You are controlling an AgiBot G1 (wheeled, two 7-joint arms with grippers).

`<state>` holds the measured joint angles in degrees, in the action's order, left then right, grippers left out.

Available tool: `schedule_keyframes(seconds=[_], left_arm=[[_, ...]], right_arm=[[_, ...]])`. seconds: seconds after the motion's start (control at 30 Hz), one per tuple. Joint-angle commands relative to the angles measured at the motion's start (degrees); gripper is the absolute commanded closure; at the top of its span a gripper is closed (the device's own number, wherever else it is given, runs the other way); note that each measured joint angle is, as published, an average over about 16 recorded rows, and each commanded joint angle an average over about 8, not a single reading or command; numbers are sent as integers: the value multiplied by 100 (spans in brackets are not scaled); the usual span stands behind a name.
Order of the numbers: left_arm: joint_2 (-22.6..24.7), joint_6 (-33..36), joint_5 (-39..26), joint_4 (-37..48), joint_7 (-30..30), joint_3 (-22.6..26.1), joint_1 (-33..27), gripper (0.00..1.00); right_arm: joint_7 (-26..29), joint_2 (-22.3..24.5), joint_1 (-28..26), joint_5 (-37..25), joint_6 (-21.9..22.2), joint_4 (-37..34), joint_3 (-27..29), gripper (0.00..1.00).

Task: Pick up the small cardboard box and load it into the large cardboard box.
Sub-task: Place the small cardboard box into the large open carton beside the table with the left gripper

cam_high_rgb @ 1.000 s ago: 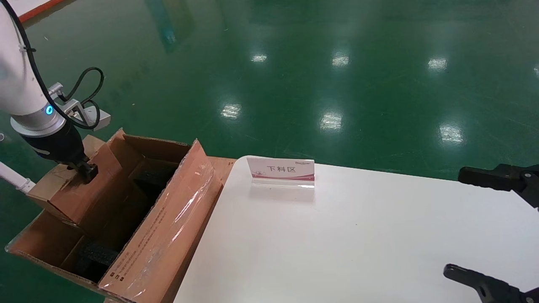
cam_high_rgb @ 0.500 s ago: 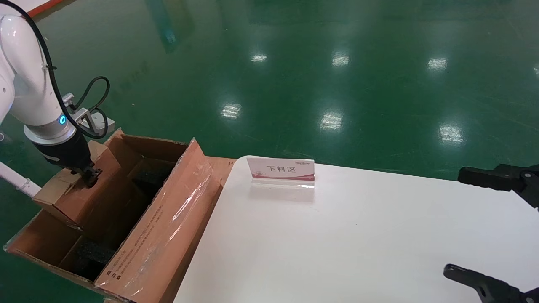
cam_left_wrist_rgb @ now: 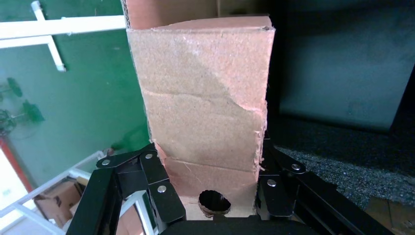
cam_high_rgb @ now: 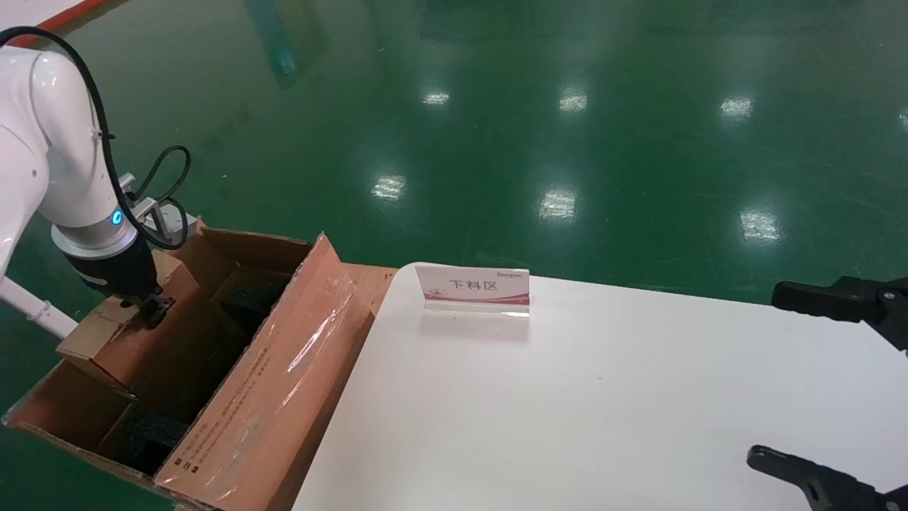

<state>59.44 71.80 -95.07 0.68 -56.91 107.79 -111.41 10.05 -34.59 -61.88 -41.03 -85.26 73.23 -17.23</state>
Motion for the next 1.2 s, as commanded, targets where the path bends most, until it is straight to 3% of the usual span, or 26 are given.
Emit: schedule_keyframes(seconds=[0.03,0.2,0.27,1.2], left_arm=[[14,-13,-30,4,-37,21,36,79],[39,-86,-72,-7,-69,50,116,16],[43,-100,-78,-10,-72,53,130,0],[29,-59,-89,-5,-62,51,101,0]], right_arm=[[0,0,0,0,0,0,-1,0],[-1,1,1,1,1,-1,-1,0],[-1,1,1,1,2,-1,-1,0],[-1,1,1,2,3,-1,-1,0]])
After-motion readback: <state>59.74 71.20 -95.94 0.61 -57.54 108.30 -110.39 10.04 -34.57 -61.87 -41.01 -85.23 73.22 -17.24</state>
